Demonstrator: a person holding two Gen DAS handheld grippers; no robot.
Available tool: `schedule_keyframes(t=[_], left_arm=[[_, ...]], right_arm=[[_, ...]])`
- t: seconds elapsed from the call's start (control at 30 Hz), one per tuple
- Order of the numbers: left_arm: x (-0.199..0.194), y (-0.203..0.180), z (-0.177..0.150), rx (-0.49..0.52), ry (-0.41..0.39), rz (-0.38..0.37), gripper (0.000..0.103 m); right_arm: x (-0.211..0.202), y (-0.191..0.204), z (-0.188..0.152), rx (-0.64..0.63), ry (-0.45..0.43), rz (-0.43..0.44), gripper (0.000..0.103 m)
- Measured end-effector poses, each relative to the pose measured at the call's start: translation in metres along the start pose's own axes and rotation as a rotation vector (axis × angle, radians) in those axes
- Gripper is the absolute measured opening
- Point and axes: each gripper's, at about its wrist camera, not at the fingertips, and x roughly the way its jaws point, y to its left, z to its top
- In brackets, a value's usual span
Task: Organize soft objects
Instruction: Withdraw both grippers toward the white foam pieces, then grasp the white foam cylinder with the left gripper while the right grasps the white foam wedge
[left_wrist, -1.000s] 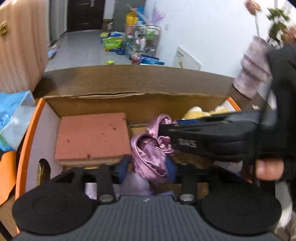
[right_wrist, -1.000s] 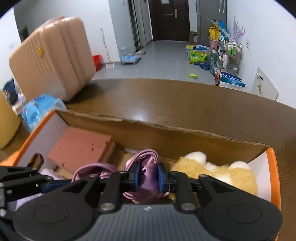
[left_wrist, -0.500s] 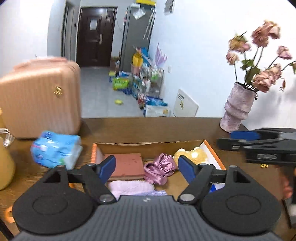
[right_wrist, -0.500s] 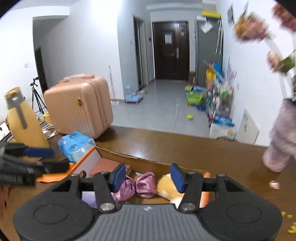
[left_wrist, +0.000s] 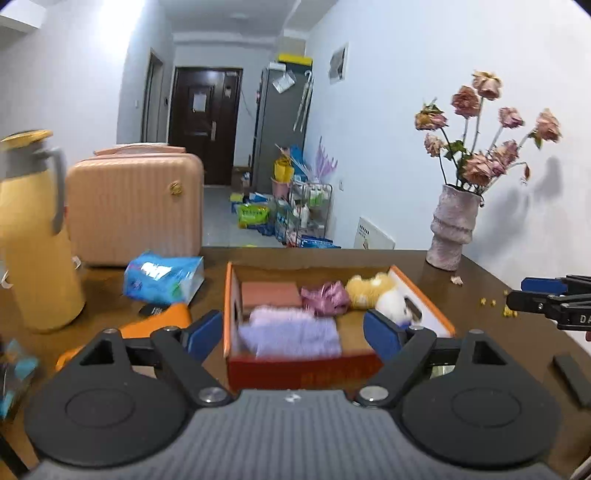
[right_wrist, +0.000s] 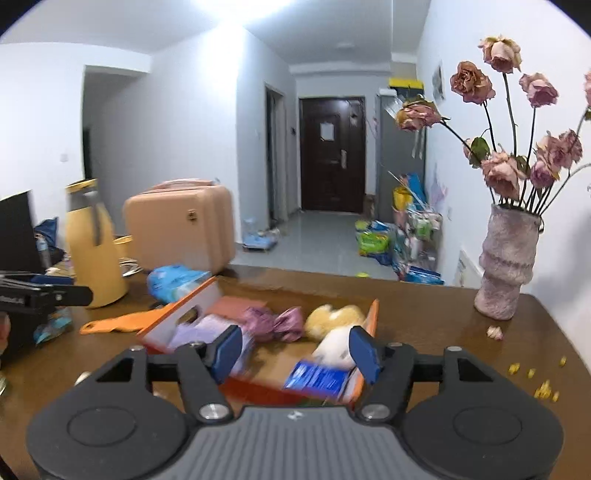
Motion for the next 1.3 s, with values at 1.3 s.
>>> schedule_keyframes(t=[1.3], left_arm=[[0.01, 0.047, -0.136, -0.171, 0.186, 0.168, 0.063]], right_arm=[[0.131, -0.089, -0.115, 0.259, 0.205, -0.302, 0.041]])
